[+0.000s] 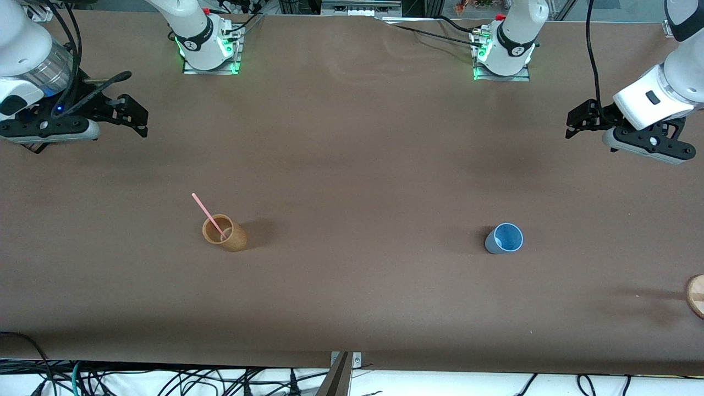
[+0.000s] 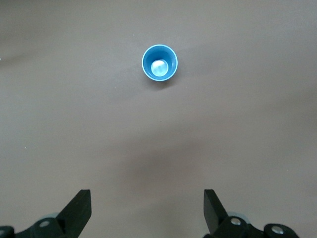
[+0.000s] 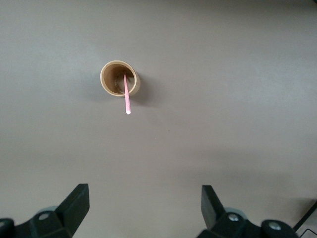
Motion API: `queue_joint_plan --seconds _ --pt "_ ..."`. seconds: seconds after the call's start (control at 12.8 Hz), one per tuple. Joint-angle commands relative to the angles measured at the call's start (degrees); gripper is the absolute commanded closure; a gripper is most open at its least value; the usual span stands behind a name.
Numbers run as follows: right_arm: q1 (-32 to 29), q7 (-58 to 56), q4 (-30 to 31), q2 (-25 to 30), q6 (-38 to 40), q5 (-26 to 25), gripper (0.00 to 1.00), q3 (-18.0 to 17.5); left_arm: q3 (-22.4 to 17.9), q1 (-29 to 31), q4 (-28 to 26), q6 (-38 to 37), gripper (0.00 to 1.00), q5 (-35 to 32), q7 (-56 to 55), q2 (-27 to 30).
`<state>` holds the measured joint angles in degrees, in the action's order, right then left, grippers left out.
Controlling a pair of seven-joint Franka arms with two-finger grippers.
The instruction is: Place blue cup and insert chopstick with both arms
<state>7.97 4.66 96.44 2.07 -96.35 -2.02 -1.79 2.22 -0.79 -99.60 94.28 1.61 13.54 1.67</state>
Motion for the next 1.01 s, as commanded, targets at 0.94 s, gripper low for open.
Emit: queue_joint_plan --seconds 0.94 --pt "0.55 -0.09 -1.95 -0.14 1.78 -0.7 0.0 -0.5 -0.55 0.44 4.68 -1.21 0.0 -0.29 -0.01 -3.16"
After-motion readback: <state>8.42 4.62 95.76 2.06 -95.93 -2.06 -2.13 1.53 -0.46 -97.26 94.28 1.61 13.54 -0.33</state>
